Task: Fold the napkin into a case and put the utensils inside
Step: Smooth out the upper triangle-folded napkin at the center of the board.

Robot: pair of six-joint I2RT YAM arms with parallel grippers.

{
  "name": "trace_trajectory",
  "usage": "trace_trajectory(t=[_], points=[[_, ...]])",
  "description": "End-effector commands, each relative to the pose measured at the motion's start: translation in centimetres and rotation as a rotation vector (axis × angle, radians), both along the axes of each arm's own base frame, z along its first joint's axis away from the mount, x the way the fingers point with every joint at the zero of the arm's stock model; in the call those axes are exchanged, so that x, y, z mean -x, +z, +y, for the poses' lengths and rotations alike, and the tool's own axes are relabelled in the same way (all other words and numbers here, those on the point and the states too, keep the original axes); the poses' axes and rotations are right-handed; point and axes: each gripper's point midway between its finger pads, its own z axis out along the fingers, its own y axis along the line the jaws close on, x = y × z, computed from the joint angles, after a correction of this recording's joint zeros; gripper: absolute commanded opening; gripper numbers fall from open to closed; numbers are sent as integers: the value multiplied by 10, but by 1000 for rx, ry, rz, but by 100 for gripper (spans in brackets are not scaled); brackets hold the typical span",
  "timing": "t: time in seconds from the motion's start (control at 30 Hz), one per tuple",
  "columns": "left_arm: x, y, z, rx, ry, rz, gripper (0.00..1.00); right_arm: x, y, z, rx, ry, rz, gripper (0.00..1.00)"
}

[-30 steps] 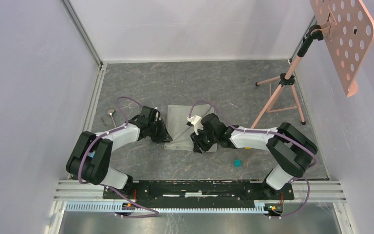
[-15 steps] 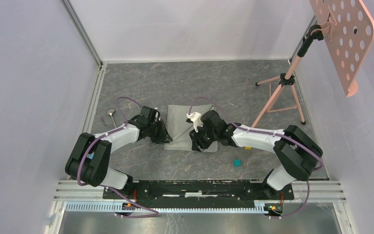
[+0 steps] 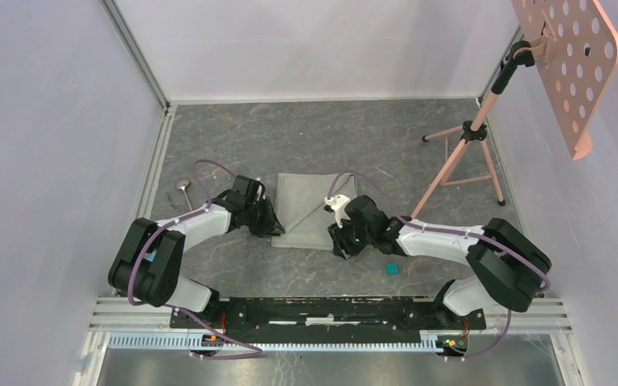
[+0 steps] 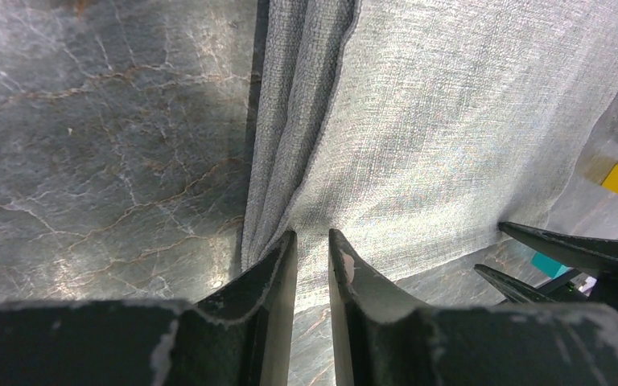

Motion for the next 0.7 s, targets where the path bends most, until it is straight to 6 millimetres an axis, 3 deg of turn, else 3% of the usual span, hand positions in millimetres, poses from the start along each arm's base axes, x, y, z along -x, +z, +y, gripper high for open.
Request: trace_trajectory(t=[0.0,0.17,0.33,0.53,0.67], points=[[8,-11,20,-114,-20,1,30,7,9,-20,39,-40,-7,45],[3,16,4,-32,-54,-26,34,-30,41,-16,22,-104,-115,52],[-8,42,-8,32,-58,-76,40,-55,41,-14,17,-165,-120,53],[-8,33,1,-12,-27,-74,39,-32,0,-30,59,-184,-33,50],[-8,53,8,-10,-1,-160,46,-20,-18,-59,145,-208,-41,50]])
